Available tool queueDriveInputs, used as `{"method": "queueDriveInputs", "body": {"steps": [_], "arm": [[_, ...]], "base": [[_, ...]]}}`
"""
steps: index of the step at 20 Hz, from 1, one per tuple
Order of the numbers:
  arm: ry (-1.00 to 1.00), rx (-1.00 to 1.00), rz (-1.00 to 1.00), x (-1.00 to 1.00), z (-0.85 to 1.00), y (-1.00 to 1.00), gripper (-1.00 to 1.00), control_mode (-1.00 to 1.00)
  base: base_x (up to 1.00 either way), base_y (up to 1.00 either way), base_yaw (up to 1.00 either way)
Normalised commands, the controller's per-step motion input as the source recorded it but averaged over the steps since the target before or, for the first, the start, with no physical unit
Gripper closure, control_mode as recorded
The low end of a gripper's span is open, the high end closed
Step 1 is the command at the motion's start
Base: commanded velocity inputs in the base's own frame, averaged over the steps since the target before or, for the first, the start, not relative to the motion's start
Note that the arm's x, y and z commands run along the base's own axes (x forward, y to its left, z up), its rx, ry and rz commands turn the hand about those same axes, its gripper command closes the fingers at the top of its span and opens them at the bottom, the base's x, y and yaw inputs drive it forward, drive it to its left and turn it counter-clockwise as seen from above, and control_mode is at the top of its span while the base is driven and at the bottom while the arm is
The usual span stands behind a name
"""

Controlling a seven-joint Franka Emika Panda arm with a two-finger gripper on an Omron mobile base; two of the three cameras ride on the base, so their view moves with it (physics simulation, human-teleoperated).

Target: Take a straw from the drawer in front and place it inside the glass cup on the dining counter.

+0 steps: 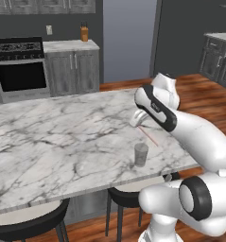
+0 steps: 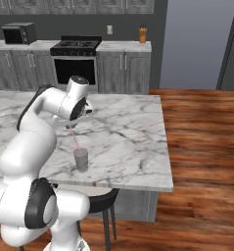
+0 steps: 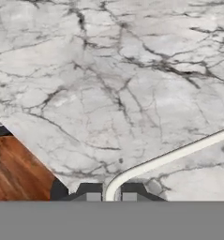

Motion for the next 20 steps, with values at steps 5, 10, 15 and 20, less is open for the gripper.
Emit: {"method": "queueDriveInputs", "body": {"steps": [5,10,15,20], "arm": [[-0.27,0.27,0.16,0.0,0.13,0.0,1.0,-1.0],[-0.17,0.3,0.04,0.0,0.26,0.0,1.0,-1.0],[-0.02,0.17,0.0,0.05,0.17,0.0,1.0,-1.0],[0.0,0.05,0.0,0.09,0.01,0.0,1.0,-1.0]], "base": [[0.0,0.0,0.0],[0.0,0.0,0.0],[0.0,0.0,0.0],[0.0,0.0,0.0]]}}
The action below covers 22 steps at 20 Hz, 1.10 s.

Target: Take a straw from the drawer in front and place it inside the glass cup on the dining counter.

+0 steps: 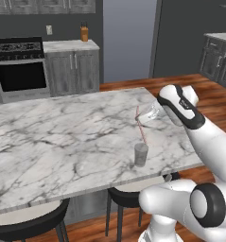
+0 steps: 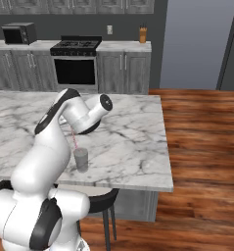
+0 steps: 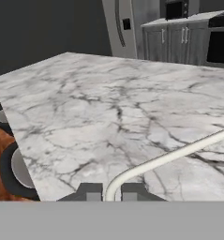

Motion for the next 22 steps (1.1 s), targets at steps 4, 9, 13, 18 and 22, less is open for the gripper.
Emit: {"method": "queueDriveInputs", "body": {"steps": [4,9,13,18,22], "arm": [[0.0,0.01,0.0,0.1,0.0,0.0,1.0,-1.0],[0.0,0.06,0.03,0.06,0.0,-0.08,1.0,-1.0],[0.0,0.15,0.1,0.0,0.0,-0.23,1.0,-1.0],[0.0,0.17,0.14,0.01,0.0,-0.25,1.0,-1.0],[0.0,0.14,0.13,0.11,0.0,-0.05,1.0,-1.0]], "base": [[0.0,0.0,0.0],[0.0,0.0,0.0],[0.0,0.0,0.0],[0.0,0.0,0.0],[0.0,0.0,0.0]]}}
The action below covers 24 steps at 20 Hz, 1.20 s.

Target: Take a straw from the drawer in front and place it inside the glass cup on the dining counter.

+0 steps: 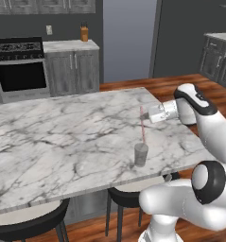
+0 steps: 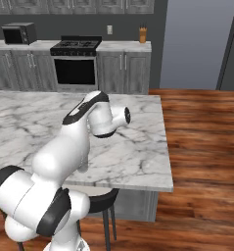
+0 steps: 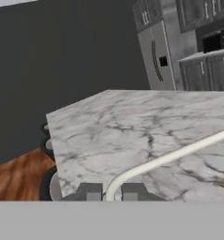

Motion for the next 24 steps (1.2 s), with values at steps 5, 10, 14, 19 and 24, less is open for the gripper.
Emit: {"method": "queueDriveInputs", "body": {"steps": [5,10,14,19,24], "arm": [[0.0,0.12,0.11,0.23,0.0,0.0,1.0,-1.0],[0.0,0.03,0.07,0.05,-0.03,0.0,1.0,-1.0],[0.0,0.0,0.03,0.0,-0.08,-0.06,1.0,-1.0],[0.0,0.0,0.01,0.0,-0.12,-0.02,1.0,-1.0],[0.0,0.0,0.02,0.0,-0.15,0.0,1.0,-1.0]], "base": [[0.0,0.0,0.0],[0.0,0.0,0.0],[0.0,0.0,0.0],[0.0,0.0,0.0],[0.0,0.0,0.0]]}}
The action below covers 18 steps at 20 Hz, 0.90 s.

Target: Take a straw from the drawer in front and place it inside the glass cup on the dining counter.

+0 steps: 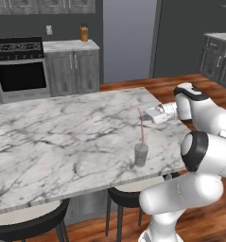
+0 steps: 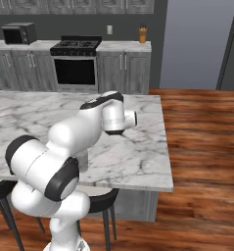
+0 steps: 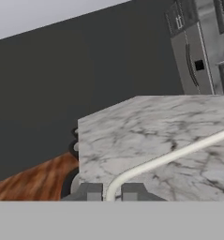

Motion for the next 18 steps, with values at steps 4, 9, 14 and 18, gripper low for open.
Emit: {"method": "queueDriveInputs", "body": {"steps": [4,9,14,18], "arm": [[0.0,0.0,0.03,0.0,-0.18,0.0,1.0,-1.0],[0.0,0.0,0.04,0.0,-0.19,0.0,1.0,-1.0],[0.0,0.0,0.05,0.01,-0.17,0.0,1.0,-1.0],[0.0,0.0,0.06,0.1,-0.11,0.0,1.0,-1.0]], "base": [[0.0,0.0,0.0],[0.0,0.0,0.0],[0.0,0.0,0.0],[0.0,0.0,0.0]]}}
